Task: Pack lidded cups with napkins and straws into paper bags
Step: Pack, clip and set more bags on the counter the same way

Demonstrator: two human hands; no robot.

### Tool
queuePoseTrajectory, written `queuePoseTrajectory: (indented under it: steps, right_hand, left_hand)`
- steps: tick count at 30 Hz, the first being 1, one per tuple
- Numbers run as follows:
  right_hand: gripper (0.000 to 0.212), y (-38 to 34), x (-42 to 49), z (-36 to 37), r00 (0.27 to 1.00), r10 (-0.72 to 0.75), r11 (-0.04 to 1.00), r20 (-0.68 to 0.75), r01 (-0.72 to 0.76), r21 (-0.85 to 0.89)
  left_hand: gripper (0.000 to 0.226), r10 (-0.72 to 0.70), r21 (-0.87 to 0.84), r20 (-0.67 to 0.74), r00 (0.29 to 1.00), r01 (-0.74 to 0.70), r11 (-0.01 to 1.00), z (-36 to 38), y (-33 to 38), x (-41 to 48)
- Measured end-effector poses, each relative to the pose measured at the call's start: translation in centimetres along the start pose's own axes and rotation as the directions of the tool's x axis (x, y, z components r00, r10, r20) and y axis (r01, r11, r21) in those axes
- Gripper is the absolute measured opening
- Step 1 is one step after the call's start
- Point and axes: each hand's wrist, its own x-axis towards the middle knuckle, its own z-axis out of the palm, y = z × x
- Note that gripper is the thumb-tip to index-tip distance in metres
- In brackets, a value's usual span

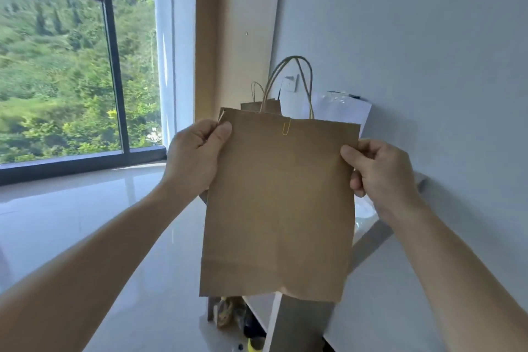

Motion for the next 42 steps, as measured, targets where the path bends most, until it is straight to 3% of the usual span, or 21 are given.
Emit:
queuePoseTrajectory:
  steps: [5, 9, 13, 22, 27, 36, 42]
  right_hand:
    - [0.011, -0.6, 7.6, 6.8, 0.994, -0.065, 0.997, 0.082, 0.061, 0.048]
    - [0.007, 0.5, 13.1, 12.8, 0.986, -0.057, 0.996, 0.155, 0.045, 0.081]
    - [0.008, 2.2, 18.2, 18.6, 0.981, -0.016, 0.998, 0.191, 0.004, 0.063]
    - [0.010, 7.5, 28.4, 28.8, 0.985, 0.085, 0.996, 0.151, -0.081, -0.029]
    - [0.031, 11.4, 34.1, 33.6, 0.976, 0.163, 0.984, 0.144, -0.150, -0.097]
    - [0.022, 17.8, 43.4, 40.1, 0.968, 0.160, 0.968, 0.195, -0.115, -0.224]
    - [0.014, 20.3, 47.9, 41.1, 0.965, 0.088, 0.958, 0.247, -0.014, -0.286]
  left_hand:
    - [0.028, 0.012, 0.061, -0.129, 0.992, -0.004, 0.998, -2.4, -2.1, 6.7]
    - [0.033, 0.040, 0.125, -0.150, 0.988, -0.022, 0.992, -3.8, -5.3, 11.6]
    - [0.036, 0.100, 0.289, -0.102, 0.990, -0.067, 0.955, -4.9, -9.4, 16.4]
    - [0.041, 0.148, 0.369, 0.073, 0.986, -0.165, 0.915, -5.1, -18.6, 27.5]
    - [0.043, 0.119, 0.406, 0.122, 0.985, -0.159, 0.900, -4.2, -23.6, 32.5]
    - [0.047, 0.033, 0.566, 0.128, 0.991, -0.100, 0.819, -0.8, -31.5, 38.0]
    - [0.044, -0.004, 0.561, 0.112, 0.994, -0.060, 0.826, 1.8, -34.5, 40.1]
